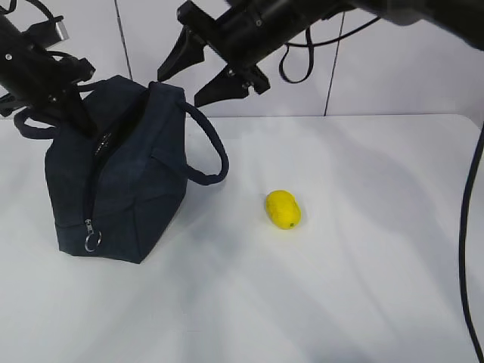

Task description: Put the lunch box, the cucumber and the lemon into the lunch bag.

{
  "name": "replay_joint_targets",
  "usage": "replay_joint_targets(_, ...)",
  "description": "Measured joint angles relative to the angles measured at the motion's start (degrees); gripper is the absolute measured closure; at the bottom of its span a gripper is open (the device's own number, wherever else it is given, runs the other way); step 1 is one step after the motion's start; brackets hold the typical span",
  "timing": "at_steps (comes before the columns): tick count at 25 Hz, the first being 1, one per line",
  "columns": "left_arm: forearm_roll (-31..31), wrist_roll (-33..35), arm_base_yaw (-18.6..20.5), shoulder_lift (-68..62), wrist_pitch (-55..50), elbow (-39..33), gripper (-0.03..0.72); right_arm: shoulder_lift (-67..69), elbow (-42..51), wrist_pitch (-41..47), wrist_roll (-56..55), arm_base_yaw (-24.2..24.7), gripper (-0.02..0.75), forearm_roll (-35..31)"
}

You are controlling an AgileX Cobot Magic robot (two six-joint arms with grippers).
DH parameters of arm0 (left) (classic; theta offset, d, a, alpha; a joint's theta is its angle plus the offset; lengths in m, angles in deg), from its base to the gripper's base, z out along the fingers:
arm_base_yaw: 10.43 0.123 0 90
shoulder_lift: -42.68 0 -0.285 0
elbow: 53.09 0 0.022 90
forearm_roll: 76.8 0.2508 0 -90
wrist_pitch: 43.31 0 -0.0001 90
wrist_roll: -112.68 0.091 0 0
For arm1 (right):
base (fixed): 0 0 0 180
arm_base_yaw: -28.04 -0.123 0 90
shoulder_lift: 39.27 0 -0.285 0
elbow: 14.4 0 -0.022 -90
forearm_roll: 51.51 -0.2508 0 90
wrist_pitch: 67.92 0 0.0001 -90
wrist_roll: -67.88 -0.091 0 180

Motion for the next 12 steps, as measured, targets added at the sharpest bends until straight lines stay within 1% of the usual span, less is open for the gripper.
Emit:
replay_joint_targets(6,0.2,0.0,0.0,0.0,0.0,0.0,0.689,-5.2,-2.6,0.6,-2.2,0.1,0.227,15.0)
replay_joint_targets(12,0.3,0.0,0.0,0.0,0.0,0.0,0.689,-10.5,-2.7,1.6,-2.5,-0.6,0.227,27.6)
